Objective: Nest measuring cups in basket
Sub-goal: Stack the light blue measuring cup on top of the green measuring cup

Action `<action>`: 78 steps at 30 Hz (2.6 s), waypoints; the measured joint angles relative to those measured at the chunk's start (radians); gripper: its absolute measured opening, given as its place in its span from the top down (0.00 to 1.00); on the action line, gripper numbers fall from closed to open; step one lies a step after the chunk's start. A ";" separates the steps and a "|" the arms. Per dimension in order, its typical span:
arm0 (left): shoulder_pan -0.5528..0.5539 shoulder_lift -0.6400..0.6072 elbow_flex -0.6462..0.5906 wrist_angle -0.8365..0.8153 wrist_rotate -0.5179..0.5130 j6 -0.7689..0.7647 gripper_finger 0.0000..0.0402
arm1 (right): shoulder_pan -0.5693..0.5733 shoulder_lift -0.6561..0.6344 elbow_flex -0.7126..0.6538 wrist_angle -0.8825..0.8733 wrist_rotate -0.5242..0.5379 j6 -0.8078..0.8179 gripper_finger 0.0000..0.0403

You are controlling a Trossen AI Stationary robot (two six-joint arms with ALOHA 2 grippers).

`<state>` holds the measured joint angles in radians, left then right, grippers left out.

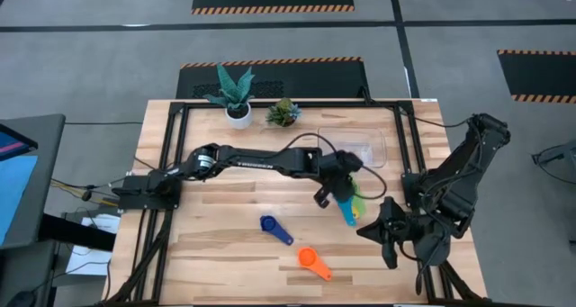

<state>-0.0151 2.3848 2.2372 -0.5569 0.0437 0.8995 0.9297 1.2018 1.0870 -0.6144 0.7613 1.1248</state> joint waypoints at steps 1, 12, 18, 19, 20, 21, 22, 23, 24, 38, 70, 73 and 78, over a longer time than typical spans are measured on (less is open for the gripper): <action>0.005 0.000 0.000 0.019 -0.020 -0.013 1.00 | 0.000 0.000 0.000 0.002 0.000 0.000 0.94; 0.001 0.043 -0.001 0.050 -0.047 -0.059 1.00 | 0.000 0.000 0.000 0.005 0.000 0.000 0.94; -0.005 0.077 -0.002 0.078 -0.123 -0.129 1.00 | 0.007 0.000 0.000 0.009 -0.001 0.000 0.94; -0.005 0.082 -0.002 0.094 -0.127 -0.132 0.99 | 0.007 0.000 0.000 0.010 -0.002 0.000 0.94; -0.005 0.083 -0.001 0.101 -0.128 -0.134 0.98 | 0.008 0.000 0.000 0.010 -0.004 0.000 0.95; -0.005 0.084 -0.001 0.100 -0.132 -0.134 0.98 | 0.011 0.000 0.000 0.012 -0.004 0.001 0.95; -0.005 0.085 -0.001 0.100 -0.138 -0.134 0.97 | 0.014 0.000 0.000 0.016 -0.004 0.001 0.95; -0.005 0.086 -0.001 0.099 -0.140 -0.134 0.96 | 0.017 0.000 0.000 0.019 -0.004 0.001 0.95; -0.005 0.086 -0.001 0.097 -0.140 -0.134 0.95 | 0.020 0.000 0.000 0.019 -0.004 0.001 0.95; -0.005 0.087 -0.001 0.093 -0.144 -0.149 0.88 | 0.053 0.000 0.000 0.024 -0.004 0.002 0.94; -0.046 0.088 0.000 -0.028 -0.187 -0.187 1.00 | 0.053 0.000 0.000 0.024 -0.005 0.001 0.94; -0.046 0.088 0.000 -0.018 -0.187 -0.197 1.00 | 0.053 0.000 0.000 0.024 -0.005 0.000 0.94; -0.040 0.088 0.000 0.005 -0.186 -0.303 1.00 | 0.053 0.000 0.000 0.023 -0.004 0.000 0.94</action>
<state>-0.0550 2.4725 2.2368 -0.5516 -0.1427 0.5970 0.9825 1.2019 1.0870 -0.5911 0.7570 1.1247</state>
